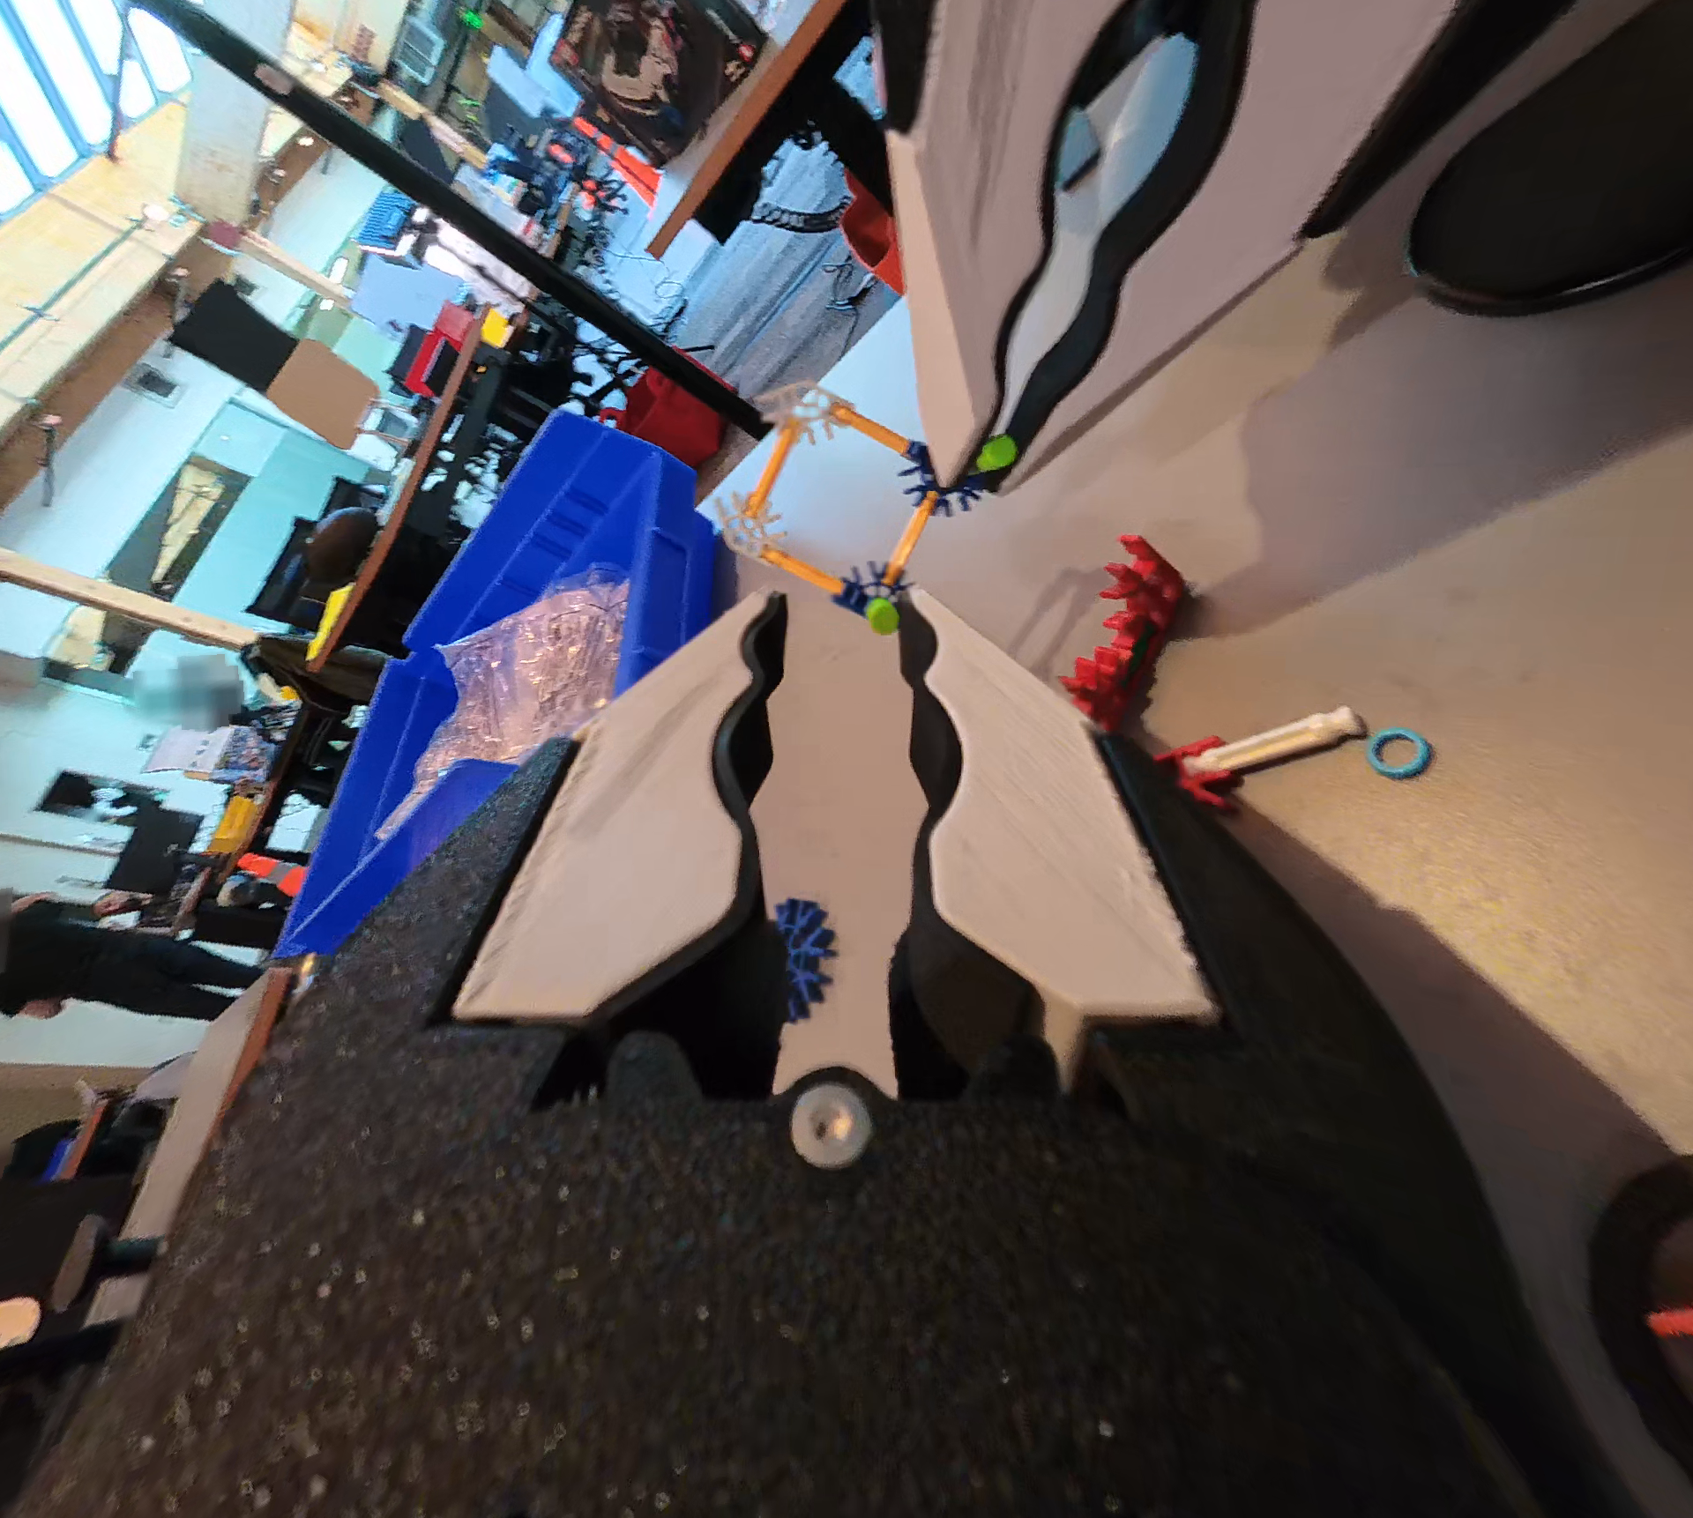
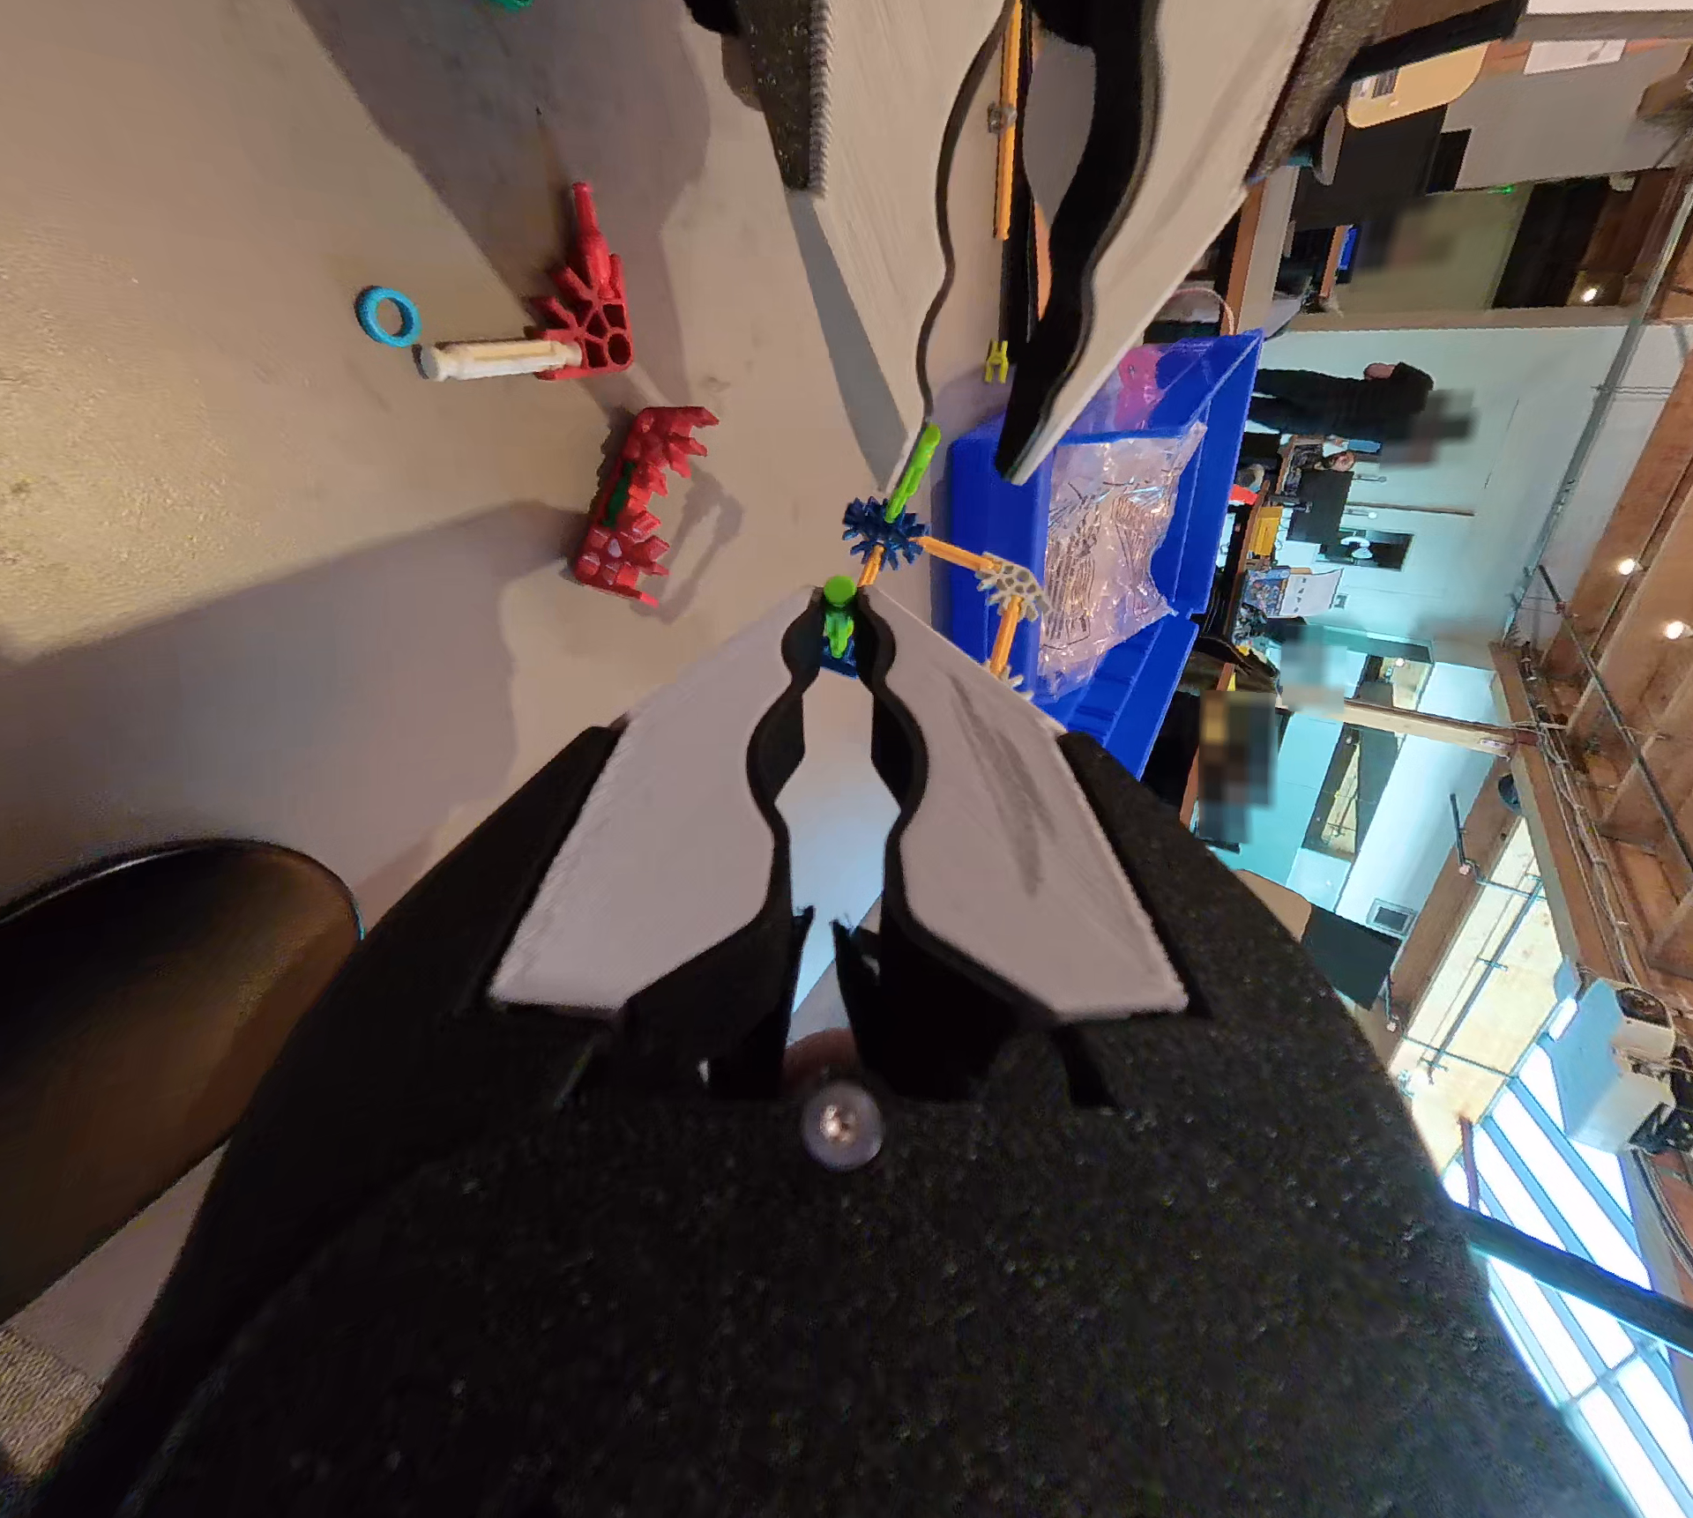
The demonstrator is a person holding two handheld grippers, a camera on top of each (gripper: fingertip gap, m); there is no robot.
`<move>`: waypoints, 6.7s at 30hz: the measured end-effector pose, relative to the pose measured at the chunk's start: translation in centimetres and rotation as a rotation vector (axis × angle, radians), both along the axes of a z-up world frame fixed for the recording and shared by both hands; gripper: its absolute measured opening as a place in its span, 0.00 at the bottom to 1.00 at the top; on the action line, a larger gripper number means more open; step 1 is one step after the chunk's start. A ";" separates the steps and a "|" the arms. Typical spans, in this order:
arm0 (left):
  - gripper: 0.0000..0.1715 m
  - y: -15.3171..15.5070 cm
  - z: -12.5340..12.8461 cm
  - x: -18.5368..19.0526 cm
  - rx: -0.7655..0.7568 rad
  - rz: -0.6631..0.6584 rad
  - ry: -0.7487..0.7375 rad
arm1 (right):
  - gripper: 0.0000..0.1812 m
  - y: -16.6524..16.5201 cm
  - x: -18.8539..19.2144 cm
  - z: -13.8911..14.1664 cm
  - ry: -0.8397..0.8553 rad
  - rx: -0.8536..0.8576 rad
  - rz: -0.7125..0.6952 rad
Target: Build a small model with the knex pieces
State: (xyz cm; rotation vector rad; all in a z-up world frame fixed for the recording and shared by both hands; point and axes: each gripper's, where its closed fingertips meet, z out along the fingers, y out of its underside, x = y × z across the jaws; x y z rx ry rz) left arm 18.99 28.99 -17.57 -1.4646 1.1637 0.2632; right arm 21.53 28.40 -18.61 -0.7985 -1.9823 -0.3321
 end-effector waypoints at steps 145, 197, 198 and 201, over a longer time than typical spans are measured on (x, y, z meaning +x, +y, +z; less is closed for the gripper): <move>0.02 0.2 1.2 -0.4 -0.005 0.036 -0.095 | 0.02 1.9 -0.4 4.1 0.681 -0.887 -0.438; 0.10 -5.9 7.2 1.7 -0.250 -0.449 -0.482 | 0.26 -4.0 1.6 9.6 0.950 -1.092 -0.248; 0.11 -6.0 7.6 1.6 -0.234 -0.447 -0.470 | 0.26 -3.5 1.9 9.9 0.979 -1.046 -0.265; 0.13 -6.2 8.0 2.1 -0.170 -0.425 -0.395 | 0.26 -2.9 2.2 9.6 0.985 -0.979 -0.320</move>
